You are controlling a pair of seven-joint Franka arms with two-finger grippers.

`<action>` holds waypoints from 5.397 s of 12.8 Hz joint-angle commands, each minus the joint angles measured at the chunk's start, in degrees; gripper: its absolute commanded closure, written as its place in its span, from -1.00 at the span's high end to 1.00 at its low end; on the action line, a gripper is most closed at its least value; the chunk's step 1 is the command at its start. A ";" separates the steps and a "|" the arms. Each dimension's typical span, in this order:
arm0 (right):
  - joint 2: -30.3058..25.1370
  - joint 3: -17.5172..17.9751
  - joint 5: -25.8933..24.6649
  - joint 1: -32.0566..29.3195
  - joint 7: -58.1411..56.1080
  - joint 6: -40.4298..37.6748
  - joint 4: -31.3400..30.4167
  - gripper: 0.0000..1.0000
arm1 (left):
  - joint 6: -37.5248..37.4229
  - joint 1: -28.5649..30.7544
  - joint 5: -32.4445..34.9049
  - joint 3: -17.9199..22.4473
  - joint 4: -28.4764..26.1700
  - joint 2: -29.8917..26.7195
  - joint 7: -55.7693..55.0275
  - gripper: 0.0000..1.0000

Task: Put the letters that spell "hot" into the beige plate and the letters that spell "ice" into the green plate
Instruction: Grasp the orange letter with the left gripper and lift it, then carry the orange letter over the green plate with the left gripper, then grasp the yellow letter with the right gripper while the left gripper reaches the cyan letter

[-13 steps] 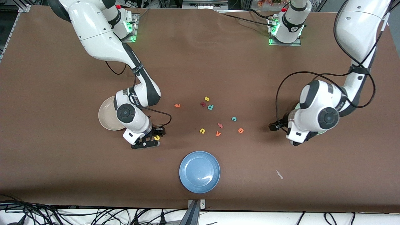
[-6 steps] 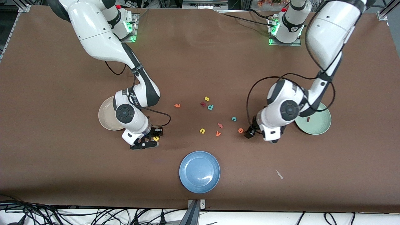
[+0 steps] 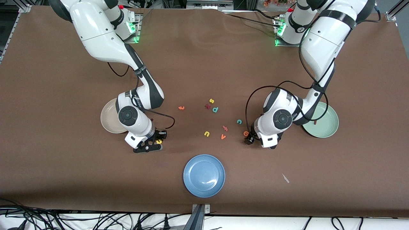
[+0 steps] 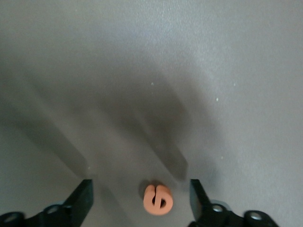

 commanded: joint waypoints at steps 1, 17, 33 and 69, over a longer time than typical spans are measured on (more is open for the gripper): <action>1.57 -0.67 -0.86 0.47 -0.54 0.25 1.09 -0.22 | -0.58 -3.39 -0.46 1.95 5.51 3.34 -2.91 0.63; -2.21 -1.02 -0.42 0.21 -2.65 0.42 1.61 0.27 | -5.47 -4.91 0.25 5.04 6.14 1.07 2.33 -1.00; 14.14 -2.16 -1.56 -1.64 -11.01 11.15 22.10 0.26 | -31.18 26.90 6.75 -1.99 -7.47 -12.82 65.95 -0.98; -16.87 -1.98 -1.21 -5.67 -16.44 -3.34 -15.50 -0.77 | 0.04 -1.29 5.44 -4.10 -4.41 -2.54 0.50 0.34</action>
